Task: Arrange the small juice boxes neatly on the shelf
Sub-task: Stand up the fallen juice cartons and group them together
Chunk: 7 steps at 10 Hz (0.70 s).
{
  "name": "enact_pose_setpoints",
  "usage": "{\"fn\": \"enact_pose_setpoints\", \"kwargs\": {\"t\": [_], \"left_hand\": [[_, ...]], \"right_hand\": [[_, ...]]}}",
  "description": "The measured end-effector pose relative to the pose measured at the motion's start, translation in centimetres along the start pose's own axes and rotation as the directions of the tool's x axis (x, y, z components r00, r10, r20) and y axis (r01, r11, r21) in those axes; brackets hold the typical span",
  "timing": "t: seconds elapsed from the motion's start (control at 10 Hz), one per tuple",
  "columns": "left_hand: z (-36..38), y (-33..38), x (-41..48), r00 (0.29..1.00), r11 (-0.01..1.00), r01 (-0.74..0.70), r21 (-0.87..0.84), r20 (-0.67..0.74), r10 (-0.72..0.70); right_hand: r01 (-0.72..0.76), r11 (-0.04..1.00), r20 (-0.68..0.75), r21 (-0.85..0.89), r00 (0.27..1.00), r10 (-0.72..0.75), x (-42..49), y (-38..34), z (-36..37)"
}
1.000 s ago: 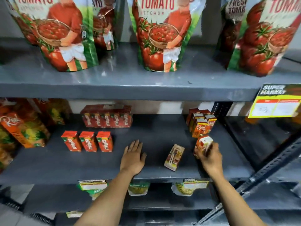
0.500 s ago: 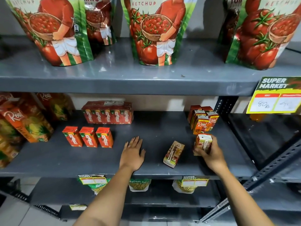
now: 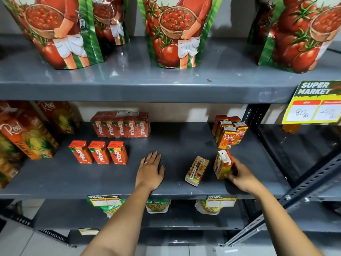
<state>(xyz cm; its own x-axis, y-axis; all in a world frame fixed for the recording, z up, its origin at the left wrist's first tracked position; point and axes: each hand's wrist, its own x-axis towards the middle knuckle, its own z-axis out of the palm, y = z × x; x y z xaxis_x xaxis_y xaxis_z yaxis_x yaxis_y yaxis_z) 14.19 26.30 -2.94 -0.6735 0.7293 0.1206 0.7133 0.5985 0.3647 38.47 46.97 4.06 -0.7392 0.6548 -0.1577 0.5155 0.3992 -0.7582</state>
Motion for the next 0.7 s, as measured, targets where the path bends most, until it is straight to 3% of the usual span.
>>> {"fn": "enact_pose_setpoints", "kwargs": {"t": [0.1, 0.2, 0.3, 0.5, 0.6, 0.7], "left_hand": [[0.0, -0.1, 0.1, 1.0, 1.0, 0.003, -0.005, 0.001, -0.003], [0.0, -0.1, 0.1, 1.0, 1.0, -0.002, 0.004, 0.009, 0.002], [0.0, -0.1, 0.1, 1.0, 1.0, 0.0, 0.008, 0.014, 0.0], [-0.1, 0.0, 0.1, 1.0, 1.0, -0.002, 0.011, 0.014, 0.002], [-0.1, 0.0, 0.1, 1.0, 1.0, -0.001, 0.0, 0.004, 0.001], [0.0, -0.1, 0.2, 1.0, 1.0, 0.0, 0.0, 0.0, 0.0]], "right_hand": [[-0.042, 0.999, -0.142, -0.027, 0.989, 0.038, 0.5, 0.0, 0.8], [-0.141, 0.99, -0.409, 0.019, 0.902, 0.137, 0.6, 0.0, 2.2], [-0.199, 0.98, -0.539, -0.009, 0.826, 0.163, 0.5, -0.5, 3.6], [-0.136, 0.983, -0.49, 0.123, 0.853, 0.18, -0.3, 0.0, 4.2], [0.008, 0.986, -0.665, 0.167, 0.739, 0.107, -2.5, -0.3, 4.2], [0.206, 0.971, -0.67, -0.121, 0.705, -0.233, -4.0, -2.2, 4.7]]}}
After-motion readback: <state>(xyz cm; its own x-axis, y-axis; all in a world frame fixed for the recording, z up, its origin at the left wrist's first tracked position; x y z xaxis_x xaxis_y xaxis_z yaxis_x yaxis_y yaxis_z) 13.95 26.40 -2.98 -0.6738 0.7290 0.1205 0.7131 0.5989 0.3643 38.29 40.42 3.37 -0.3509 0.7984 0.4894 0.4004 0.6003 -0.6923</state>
